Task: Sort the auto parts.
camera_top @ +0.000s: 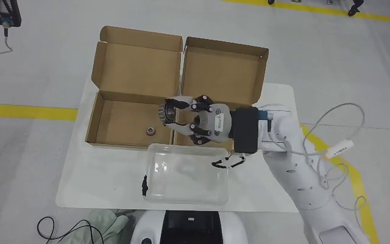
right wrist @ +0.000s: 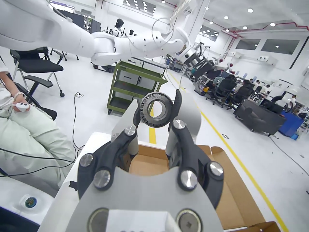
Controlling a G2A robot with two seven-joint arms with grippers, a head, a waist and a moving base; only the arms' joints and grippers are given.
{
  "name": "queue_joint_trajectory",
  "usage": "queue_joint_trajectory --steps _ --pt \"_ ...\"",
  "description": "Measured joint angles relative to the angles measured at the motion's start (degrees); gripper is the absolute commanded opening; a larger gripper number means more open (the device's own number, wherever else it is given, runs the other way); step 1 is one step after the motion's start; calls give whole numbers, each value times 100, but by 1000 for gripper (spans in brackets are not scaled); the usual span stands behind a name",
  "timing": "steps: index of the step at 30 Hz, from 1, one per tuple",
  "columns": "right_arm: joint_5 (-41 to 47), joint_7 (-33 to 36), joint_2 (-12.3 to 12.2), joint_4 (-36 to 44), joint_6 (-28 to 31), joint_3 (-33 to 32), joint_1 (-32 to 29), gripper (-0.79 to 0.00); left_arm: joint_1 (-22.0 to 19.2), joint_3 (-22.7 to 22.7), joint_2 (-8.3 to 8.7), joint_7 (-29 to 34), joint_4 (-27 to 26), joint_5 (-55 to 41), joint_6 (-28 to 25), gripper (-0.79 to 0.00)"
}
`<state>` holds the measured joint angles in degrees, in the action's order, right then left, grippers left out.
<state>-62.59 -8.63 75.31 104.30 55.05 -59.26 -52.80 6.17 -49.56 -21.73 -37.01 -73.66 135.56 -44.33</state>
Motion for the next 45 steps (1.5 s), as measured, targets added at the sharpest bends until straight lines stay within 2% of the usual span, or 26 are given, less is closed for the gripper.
queue_joint_trajectory --steps 12,26,36,45 --pt "382 161 -88 373 78 -438 -76 -785 0 0 0 0 0 0 0 0" --pt "481 362 -121 500 35 -445 -90 -785 0 0 0 0 0 0 0 0" --pt "309 202 -125 215 27 -364 -200 -785 0 0 0 0 0 0 0 0" --pt "99 -85 -77 -398 -46 -41 -246 -785 0 0 0 0 0 0 0 0"
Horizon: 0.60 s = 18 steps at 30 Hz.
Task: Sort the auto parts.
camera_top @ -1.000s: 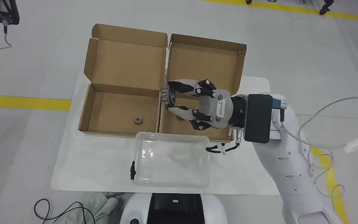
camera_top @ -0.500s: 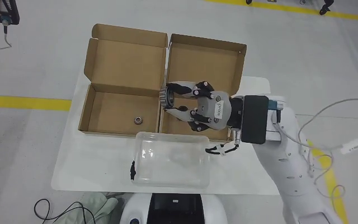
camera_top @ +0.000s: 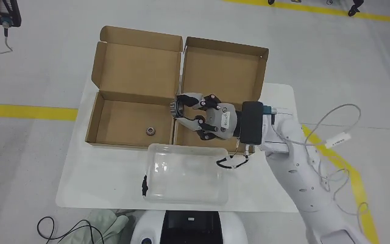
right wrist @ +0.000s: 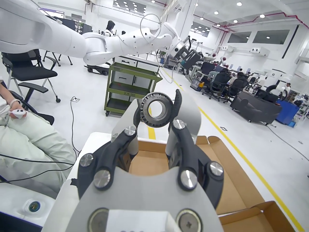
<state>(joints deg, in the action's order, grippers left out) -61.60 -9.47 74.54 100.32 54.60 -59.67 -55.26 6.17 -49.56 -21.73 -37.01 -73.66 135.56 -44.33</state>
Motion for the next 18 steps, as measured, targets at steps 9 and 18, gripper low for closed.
queue_joint_trajectory --steps 9,18 --pt "-126 31 107 -895 -373 422 212 -785 0 0 0 0 0 0 0 0" --pt "255 306 313 -2097 -549 1025 696 -785 0 0 0 0 0 0 0 0"
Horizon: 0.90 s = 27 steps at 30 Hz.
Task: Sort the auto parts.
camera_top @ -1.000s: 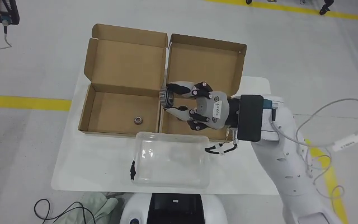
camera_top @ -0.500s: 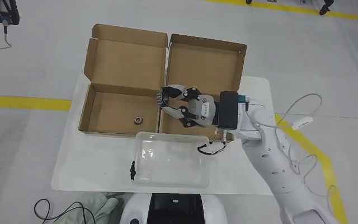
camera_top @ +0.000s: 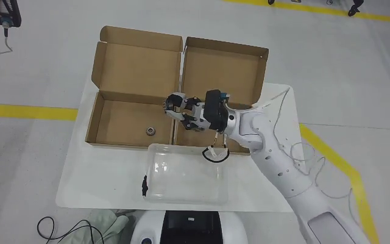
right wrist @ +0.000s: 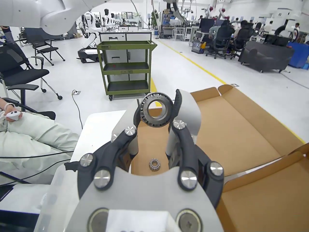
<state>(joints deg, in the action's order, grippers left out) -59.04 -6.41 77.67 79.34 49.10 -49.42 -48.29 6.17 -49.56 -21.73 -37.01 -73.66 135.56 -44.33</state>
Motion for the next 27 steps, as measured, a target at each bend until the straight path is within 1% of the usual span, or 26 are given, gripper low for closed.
queue_joint_trajectory --steps 8,16,27 --pt "369 -24 283 -996 -61 550 530 -785 0 0 0 0 0 0 0 0" --pt "315 96 625 -1839 -534 1083 1004 -785 0 0 0 0 0 0 0 0" --pt "269 192 1158 -3029 -1002 1711 1450 -785 0 0 0 0 0 0 0 0"
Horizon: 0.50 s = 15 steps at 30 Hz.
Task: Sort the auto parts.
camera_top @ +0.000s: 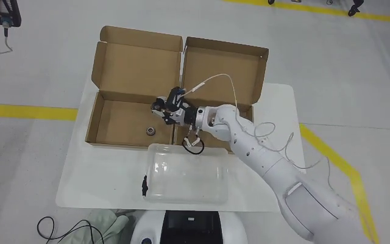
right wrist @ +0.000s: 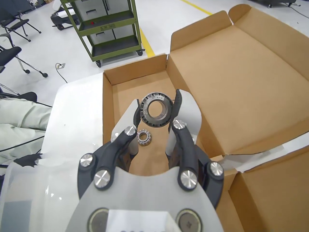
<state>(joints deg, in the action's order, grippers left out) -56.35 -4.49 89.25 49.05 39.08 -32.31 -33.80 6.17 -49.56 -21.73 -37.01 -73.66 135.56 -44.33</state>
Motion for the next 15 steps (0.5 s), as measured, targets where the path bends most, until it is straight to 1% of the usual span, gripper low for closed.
queue_joint_trajectory --steps 7,15 --pt "-87 49 361 -657 -252 310 204 -785 0 0 0 0 0 0 0 0" --pt "-428 190 671 -1069 -565 556 379 -785 0 0 0 0 0 0 0 0"
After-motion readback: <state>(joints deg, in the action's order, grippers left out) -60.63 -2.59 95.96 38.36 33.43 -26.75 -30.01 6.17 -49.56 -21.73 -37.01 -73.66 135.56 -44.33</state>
